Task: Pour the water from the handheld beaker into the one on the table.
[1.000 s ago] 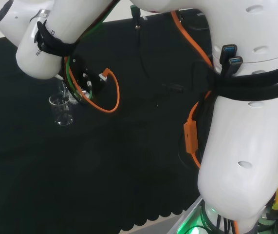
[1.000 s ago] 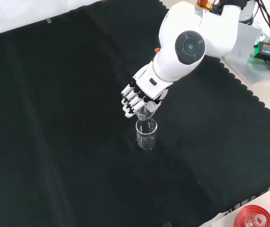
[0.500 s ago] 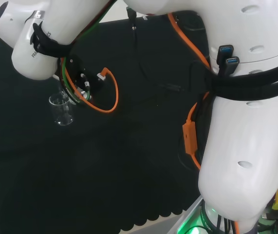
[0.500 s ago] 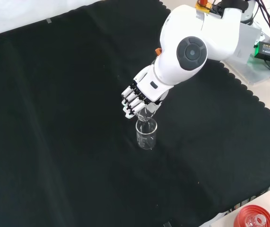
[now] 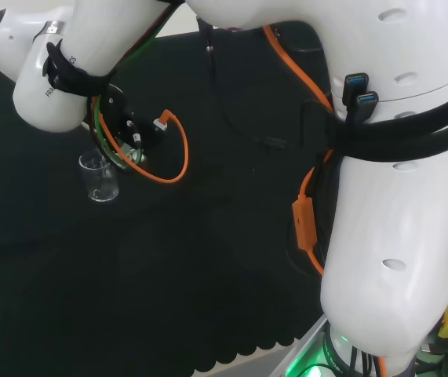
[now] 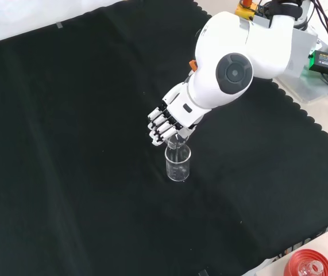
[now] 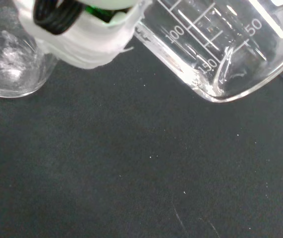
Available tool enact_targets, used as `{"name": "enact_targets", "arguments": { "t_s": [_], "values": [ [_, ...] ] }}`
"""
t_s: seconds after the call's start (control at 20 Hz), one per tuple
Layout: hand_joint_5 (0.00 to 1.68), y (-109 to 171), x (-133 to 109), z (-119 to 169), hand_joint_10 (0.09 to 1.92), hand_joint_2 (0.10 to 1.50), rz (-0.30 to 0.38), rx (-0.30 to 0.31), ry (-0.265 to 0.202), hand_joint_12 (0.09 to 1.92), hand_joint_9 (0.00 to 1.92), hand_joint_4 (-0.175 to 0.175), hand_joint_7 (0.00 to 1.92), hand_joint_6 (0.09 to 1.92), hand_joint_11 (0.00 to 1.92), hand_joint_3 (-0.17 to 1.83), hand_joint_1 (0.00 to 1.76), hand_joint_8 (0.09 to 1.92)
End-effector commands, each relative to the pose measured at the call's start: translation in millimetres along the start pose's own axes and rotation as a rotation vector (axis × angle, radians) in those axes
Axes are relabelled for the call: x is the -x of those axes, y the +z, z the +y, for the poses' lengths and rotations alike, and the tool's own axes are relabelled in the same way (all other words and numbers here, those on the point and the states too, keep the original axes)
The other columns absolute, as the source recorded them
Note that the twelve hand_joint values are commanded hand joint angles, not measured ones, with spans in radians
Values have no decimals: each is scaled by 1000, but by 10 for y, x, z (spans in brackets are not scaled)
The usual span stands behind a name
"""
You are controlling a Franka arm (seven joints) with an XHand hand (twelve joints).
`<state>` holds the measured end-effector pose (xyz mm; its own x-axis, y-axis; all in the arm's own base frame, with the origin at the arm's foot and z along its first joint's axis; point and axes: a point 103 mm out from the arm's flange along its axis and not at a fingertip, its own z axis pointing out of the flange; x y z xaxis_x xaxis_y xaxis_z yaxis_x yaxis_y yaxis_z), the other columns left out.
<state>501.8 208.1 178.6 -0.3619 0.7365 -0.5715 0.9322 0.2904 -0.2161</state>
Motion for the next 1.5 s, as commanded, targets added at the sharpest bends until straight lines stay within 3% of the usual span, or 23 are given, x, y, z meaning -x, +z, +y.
{"name": "enact_targets", "arguments": {
  "t_s": [0.05, 0.3, 1.5],
  "values": [
    [1140, -12, -18, -8, 910, 1107, -5, 12, -11, 866, 1325, -175, 1191, 767, 1071, -175, 1293, 759],
    [1140, -80, -10, -10, 909, 1107, -55, -5, -19, 866, 1325, -175, 1191, 768, 1071, -175, 1293, 760],
    [1139, -213, -11, -22, 908, 1108, -72, -7, -12, 863, 1325, -175, 1190, 770, 1073, -175, 1293, 762]
  ]
}}
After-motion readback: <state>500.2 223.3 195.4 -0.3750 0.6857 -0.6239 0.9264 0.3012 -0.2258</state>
